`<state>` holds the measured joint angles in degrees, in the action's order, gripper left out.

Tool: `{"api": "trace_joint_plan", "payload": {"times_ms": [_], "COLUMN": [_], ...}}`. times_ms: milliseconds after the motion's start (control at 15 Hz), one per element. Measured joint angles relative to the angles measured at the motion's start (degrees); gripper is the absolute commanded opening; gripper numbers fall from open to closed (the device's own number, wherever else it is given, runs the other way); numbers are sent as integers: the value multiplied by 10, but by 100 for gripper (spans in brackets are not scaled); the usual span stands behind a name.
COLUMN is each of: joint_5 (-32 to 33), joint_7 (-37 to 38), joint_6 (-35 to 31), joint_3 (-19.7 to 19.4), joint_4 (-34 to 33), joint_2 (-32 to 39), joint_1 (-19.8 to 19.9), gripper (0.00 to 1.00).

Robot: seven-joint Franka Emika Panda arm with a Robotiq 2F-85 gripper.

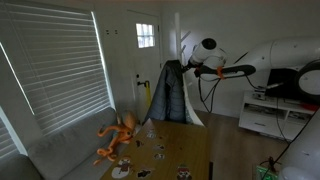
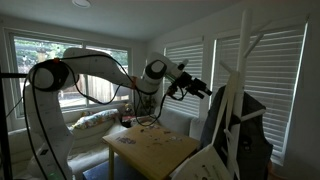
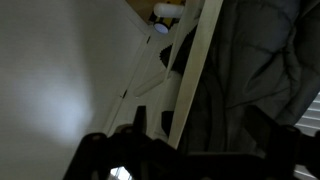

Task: Move the bag over to a different stock on the coat hanger twice

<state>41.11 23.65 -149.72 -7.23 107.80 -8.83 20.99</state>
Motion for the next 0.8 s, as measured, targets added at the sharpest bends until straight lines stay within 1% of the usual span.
{"api": "trace_joint_plan", "payload": {"times_ms": [133, 467, 533, 600, 667, 800], "joint_5": [2, 2, 2, 2, 2, 2], "joint_7": [0, 0, 0, 0, 0, 1], "joint_6": [-17, -41, -45, -47, -50, -58], "joint_3": [-7, -10, -11, -11, -12, -15], "joint_4": [-26, -77, -84, -91, -96, -106], "joint_2": [26, 82, 90, 96, 102, 112], "joint_1": [-1, 2, 3, 4, 5, 7], "gripper": [100, 100, 95, 80, 75, 60]}}
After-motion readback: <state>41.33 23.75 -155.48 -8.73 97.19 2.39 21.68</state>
